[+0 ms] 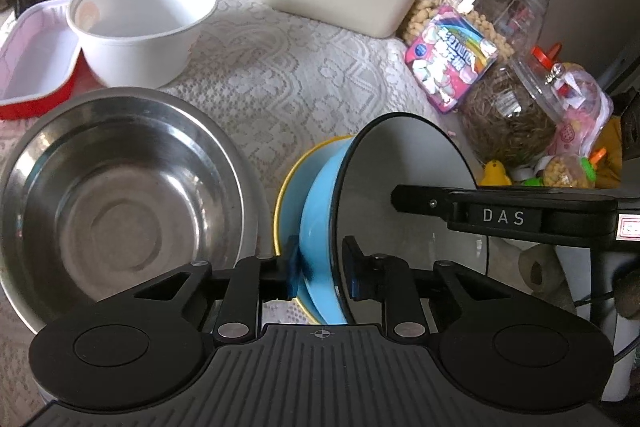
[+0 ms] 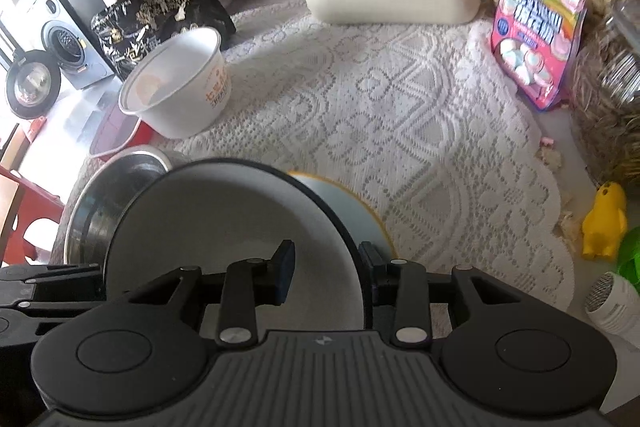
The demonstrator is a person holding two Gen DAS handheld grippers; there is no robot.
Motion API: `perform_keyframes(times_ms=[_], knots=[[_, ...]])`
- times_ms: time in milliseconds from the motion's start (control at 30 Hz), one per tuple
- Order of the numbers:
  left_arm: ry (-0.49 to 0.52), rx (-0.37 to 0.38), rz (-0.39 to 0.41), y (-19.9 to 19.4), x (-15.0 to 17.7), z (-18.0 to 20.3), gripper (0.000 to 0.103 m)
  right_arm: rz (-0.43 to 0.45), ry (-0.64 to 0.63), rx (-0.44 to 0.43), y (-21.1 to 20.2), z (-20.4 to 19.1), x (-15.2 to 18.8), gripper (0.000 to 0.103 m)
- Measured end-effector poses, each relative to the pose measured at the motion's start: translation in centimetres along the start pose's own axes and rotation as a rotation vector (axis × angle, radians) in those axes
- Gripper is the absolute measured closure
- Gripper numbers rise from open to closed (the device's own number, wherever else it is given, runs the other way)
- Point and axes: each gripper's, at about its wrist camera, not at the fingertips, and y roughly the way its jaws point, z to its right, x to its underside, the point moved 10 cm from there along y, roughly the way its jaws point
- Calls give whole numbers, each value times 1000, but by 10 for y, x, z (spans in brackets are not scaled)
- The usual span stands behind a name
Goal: Organize plates and bowls
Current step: 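Lower the blue bowl into the yellow-rimmed bowl and open the right gripper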
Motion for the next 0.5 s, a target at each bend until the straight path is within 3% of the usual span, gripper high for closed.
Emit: perform_keyframes(times_ms=[133, 367, 500], knots=[[33, -28, 28, -8, -2, 3, 75, 10, -22, 19, 0, 0, 1, 67], [52, -55, 85, -25, -11, 5, 80, 71, -48, 40, -13, 0, -1, 54], [42, -61, 80, -25, -9, 3, 80, 72, -43, 29, -13, 1, 1, 54]])
